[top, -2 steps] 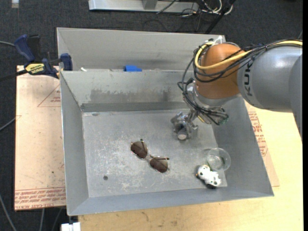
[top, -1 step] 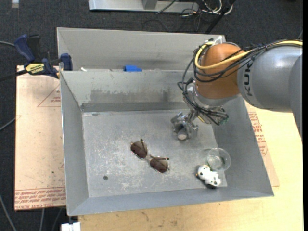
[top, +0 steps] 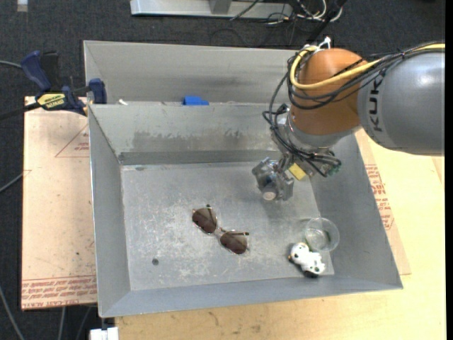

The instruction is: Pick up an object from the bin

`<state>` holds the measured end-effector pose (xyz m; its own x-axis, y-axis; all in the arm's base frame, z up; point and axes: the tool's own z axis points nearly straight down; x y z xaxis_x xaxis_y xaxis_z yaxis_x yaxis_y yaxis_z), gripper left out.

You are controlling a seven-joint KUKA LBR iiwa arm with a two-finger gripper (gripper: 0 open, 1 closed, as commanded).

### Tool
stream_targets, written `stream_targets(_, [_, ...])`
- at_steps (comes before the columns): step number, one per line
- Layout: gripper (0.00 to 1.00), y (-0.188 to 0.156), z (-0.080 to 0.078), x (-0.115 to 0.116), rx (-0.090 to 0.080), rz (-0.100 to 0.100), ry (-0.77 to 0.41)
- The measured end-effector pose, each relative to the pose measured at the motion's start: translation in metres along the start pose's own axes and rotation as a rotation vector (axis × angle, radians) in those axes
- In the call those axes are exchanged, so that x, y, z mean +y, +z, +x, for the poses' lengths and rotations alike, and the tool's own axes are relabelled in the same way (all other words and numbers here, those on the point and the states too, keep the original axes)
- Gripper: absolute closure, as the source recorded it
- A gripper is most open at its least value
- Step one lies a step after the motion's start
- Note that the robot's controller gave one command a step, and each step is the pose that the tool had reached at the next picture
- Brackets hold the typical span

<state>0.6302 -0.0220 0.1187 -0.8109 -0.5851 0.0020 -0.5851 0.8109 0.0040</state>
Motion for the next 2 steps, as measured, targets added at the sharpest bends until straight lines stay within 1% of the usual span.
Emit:
stream_targets(1, [1.00, -0.025, -0.004, 0.012, -0.016, 0.012, -0.005])
stream_targets(2, [1.00, -0.041, 0.008, 0.021, 0.004, -0.004, -0.036])
